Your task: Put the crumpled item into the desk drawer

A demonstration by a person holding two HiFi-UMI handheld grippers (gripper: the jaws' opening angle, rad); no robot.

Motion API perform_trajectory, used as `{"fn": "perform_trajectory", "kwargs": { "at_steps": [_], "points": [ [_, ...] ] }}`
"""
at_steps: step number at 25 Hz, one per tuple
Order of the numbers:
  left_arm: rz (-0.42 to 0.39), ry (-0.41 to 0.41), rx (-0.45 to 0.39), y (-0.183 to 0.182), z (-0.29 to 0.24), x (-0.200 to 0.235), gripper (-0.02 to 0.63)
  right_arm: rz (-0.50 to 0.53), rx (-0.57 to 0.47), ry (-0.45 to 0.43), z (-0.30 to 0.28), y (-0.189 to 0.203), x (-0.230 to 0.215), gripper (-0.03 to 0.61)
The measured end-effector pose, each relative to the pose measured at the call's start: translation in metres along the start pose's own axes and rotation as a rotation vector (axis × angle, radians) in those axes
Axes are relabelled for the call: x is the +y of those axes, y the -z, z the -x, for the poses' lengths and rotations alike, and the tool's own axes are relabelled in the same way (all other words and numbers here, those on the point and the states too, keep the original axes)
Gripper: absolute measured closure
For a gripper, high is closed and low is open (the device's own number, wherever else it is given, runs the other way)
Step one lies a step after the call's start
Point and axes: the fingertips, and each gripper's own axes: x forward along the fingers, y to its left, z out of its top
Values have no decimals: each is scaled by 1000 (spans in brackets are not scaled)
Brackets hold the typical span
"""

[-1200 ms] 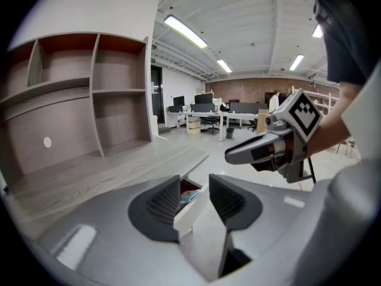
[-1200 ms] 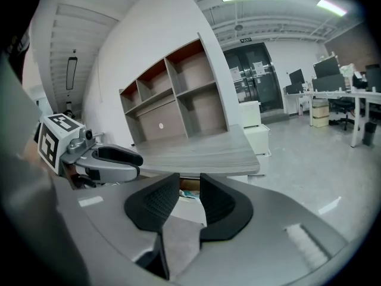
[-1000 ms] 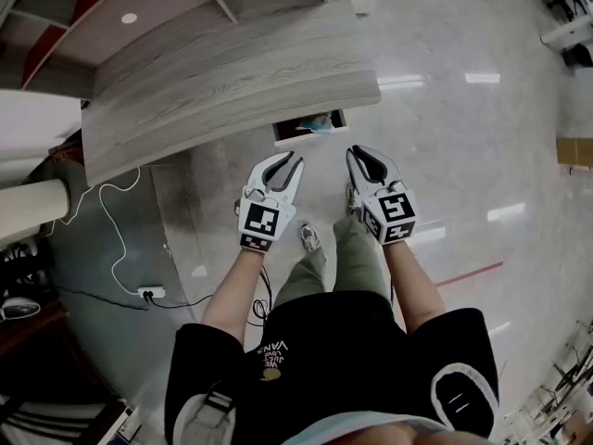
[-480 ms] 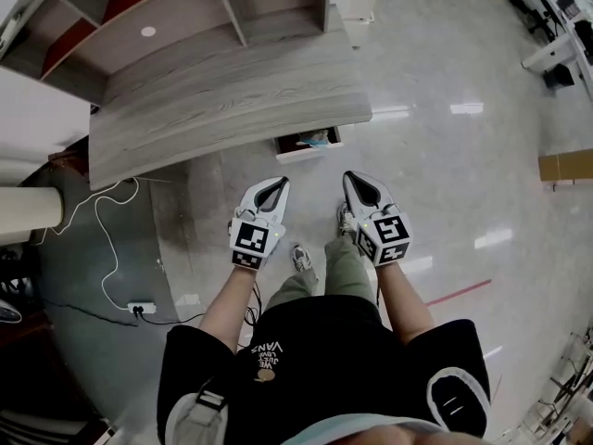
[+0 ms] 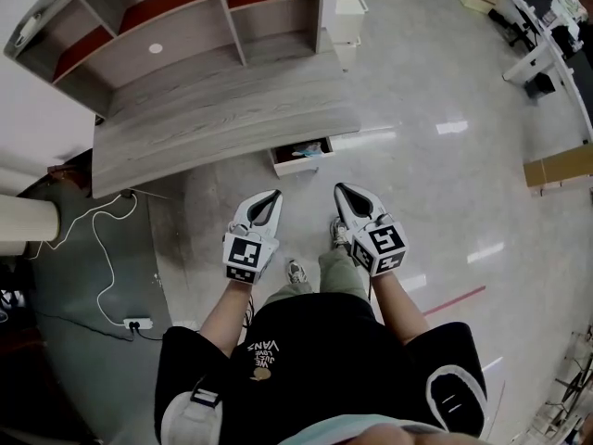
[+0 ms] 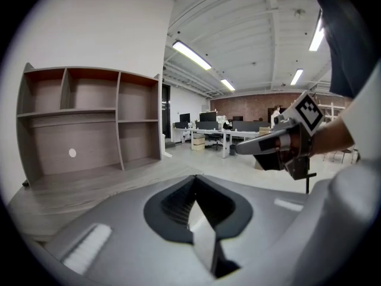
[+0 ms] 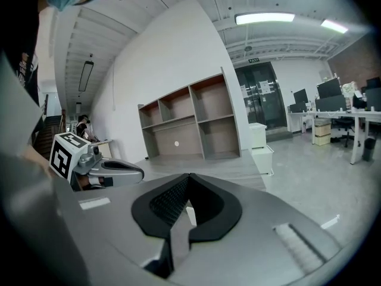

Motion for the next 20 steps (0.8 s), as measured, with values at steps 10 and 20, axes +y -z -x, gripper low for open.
{"fn": "perform_trajectory", "kwargs": {
  "at_steps": [10, 20],
  "points": [
    [22, -27, -61, -13, 43, -3, 561, 38, -27, -15, 32, -16, 32, 575],
    [9, -18, -120, -36, 73, -20, 561, 54, -64, -28, 48, -33, 51, 575]
  ]
}}
